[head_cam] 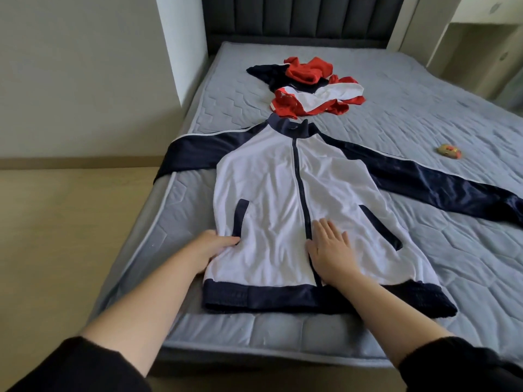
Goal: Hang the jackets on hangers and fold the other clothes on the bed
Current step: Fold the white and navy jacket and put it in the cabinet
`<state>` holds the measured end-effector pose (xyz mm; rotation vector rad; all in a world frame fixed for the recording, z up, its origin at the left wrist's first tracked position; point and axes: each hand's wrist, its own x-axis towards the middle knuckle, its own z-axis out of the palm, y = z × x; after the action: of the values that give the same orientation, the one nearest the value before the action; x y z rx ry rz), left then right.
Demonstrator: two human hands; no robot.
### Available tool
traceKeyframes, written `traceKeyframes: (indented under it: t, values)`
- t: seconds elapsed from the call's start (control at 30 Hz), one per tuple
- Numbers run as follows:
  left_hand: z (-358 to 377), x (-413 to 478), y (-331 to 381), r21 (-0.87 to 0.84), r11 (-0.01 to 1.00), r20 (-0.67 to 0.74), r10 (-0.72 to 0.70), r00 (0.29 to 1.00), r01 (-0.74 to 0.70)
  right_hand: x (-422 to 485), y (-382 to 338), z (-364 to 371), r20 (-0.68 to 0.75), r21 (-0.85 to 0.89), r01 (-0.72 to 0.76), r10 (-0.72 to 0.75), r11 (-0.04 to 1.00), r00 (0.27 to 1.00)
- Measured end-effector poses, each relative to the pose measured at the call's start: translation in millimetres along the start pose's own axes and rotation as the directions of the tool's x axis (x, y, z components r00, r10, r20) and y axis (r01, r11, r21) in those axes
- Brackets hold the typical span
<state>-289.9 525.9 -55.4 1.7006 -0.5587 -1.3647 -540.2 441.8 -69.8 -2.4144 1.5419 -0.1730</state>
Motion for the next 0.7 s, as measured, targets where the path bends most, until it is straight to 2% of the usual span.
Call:
traceKeyframes:
  t: [0.07,0.1,0.17,0.23,0.3,0.33,0.37,0.4,0.43,0.5,0.57,0.6,0.63,0.67,0.7]
  values:
    - [-3,-13,-3,0.073,0.994,0.225,-0.095,0.97,0.08,-1,-1,2,0.046,-0.025,-0.002,0.003,1.0,0.999]
    - [-7,-14,-6,0.095,0.989,0.284,-0.133,0.95,0.11,-1,0,2,0.065,-0.031,-0.01,0.012,0.999,0.998]
    - [-16,-15,-11,0.159,0.974,0.361,-0.208,0.909,0.16,0,0,3,0.078,-0.045,-0.022,0.026,0.999,0.997]
    - [-25,-17,-12,0.314,0.926,0.405,-0.329,0.853,0.208,0,1,3,0.066,-0.061,-0.032,0.036,0.998,0.997]
    - [-27,-27,-3,0.564,0.806,0.328,-0.416,0.848,0.177,0,0,4,0.052,-0.072,-0.05,0.054,0.996,0.997]
    - [-27,-31,5,0.703,0.693,0.236,-0.438,0.867,0.159,0,-1,3,0.037,-0.073,-0.063,0.066,0.995,0.997]
    - [-25,-34,14,0.793,0.59,0.138,-0.417,0.898,0.152,2,-4,2,0.002,-0.069,-0.078,0.079,0.995,0.997]
    - [-23,-34,21,0.835,0.529,0.053,-0.35,0.935,0.15,5,-9,-1,-0.048,-0.064,-0.091,0.088,0.994,0.995]
    - [-21,-30,26,0.836,0.527,-0.013,-0.256,0.967,0.151,10,-15,-4,-0.106,-0.053,-0.095,0.089,0.994,0.99]
    - [-22,-13,30,0.742,0.662,-0.147,0.009,0.989,0.104,24,-32,-11,-0.19,-0.036,-0.055,0.047,0.998,0.981]
    - [-26,7,27,0.576,0.817,-0.259,0.224,0.94,-0.036,42,-53,-13,-0.174,-0.05,0.03,-0.038,0.998,0.984]
    - [-26,18,24,0.405,0.908,-0.301,0.245,0.922,-0.109,52,-64,-13,-0.142,-0.06,0.072,-0.08,0.996,0.987]
    - [-26,26,24,0.152,0.977,-0.336,0.195,0.921,-0.151,63,-75,-12,-0.102,-0.062,0.106,-0.112,0.992,0.988]
    - [-27,35,24,-0.123,0.979,-0.337,0.112,0.935,-0.161,74,-85,-10,-0.06,-0.058,0.131,-0.134,0.99,0.989]
    - [-30,44,26,-0.364,0.916,-0.302,0.055,0.952,-0.168,86,-95,-8,-0.022,-0.05,0.15,-0.151,0.987,0.988]
